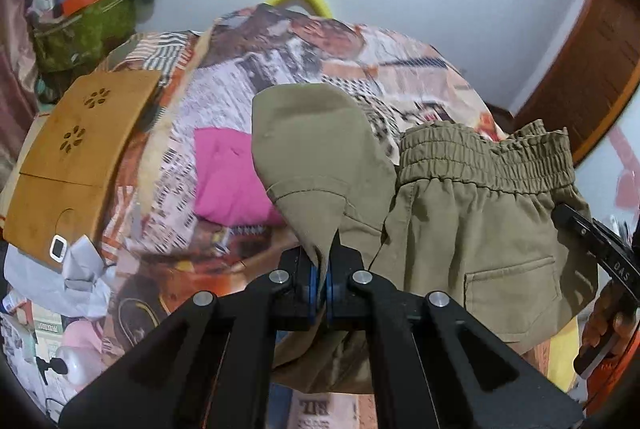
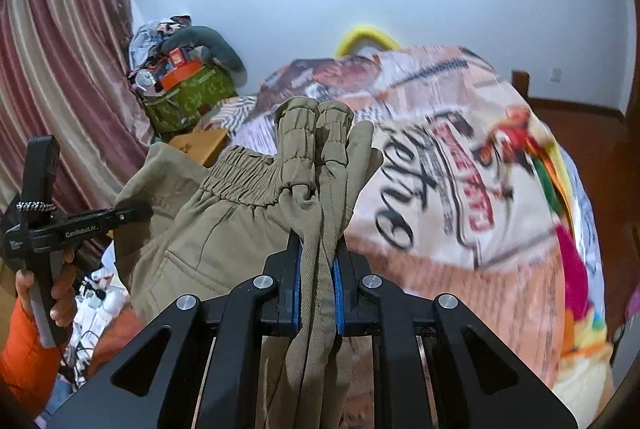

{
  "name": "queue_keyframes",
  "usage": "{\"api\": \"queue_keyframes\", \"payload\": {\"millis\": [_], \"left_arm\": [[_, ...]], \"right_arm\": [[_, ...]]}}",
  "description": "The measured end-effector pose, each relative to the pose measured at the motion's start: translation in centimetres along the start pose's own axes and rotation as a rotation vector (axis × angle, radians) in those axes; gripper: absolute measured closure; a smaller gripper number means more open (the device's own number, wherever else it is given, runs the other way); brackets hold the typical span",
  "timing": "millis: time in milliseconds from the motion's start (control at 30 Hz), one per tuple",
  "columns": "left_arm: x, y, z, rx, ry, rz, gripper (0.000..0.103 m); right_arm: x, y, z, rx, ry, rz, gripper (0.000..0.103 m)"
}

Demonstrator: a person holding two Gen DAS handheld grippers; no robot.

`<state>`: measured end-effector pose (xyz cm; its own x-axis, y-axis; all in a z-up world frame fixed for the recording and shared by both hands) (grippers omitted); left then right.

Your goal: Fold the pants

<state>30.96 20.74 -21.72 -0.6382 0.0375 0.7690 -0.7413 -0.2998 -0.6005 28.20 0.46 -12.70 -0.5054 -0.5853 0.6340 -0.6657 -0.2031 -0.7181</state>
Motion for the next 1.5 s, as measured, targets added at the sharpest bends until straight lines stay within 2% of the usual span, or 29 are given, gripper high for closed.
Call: {"api": "queue_keyframes", "payload": {"millis": [167,367,733,933,1133,1200,1267,1367,1467,1500], "left_arm": [[-0.7,-1.9,-2.7,0.033,-0.035,0.025,0.101],[-2.5,-4.3,-6.6,0.065,-0.078,0.031,0.101],[-9.2,-7.2,-12.3,0.083,-0.171,0.003,0.101],[-14.7,-6.7,-13.6,0.067,-0.180,-0.058,0.100],[-18.9,-4.7,-15.8,0.098,-0.190,-0.138,0.095],[-19.5,-4.1,-16.8,0.110,-0.203,-0.153,0.091],[-19.7,-3.7,-17.6,0.106,-0.231,-0.153,0.082],[-19.3,-3.2,-19.0,0.106,-0.290,-0.159,0.081],[-18.6,-2.6,-20.0,0.116,-0.292,-0.178,0.079],[-18.3,-2.4,-20.1,0.111,-0.305,-0.181,0.079]], "right_arm": [[-2.4,-2.5,-1.8,0.052,-0.010,0.010,0.092],[-7.0,-4.5,-3.4,0.091,-0.028,-0.006,0.092],[-16.3,-6.3,-4.9,0.094,-0.056,-0.043,0.092],[-20.0,-5.5,-3.8,0.095,-0.026,-0.076,0.092],[-23.0,-2.9,-1.7,0.048,-0.029,-0.153,0.092],[-23.5,-1.9,-1.4,0.057,-0.013,-0.178,0.091],[-23.6,-1.3,-1.3,0.071,0.000,-0.191,0.089],[-22.6,-1.1,-0.9,0.056,0.015,-0.186,0.082],[-21.7,-1.1,-0.2,0.037,0.032,-0.188,0.077],[-21.4,-1.2,0.0,0.030,0.040,-0.187,0.070]]}}
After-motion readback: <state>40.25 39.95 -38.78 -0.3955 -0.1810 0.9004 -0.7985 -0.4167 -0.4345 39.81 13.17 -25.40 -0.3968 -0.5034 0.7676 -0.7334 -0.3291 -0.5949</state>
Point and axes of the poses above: each gripper's, at about its wrist camera, not at the fingertips, and x roughly against the way its jaws point, z to its right, y to its underside, the point moved 7 cm from there along -x, roughly the way its jaws point
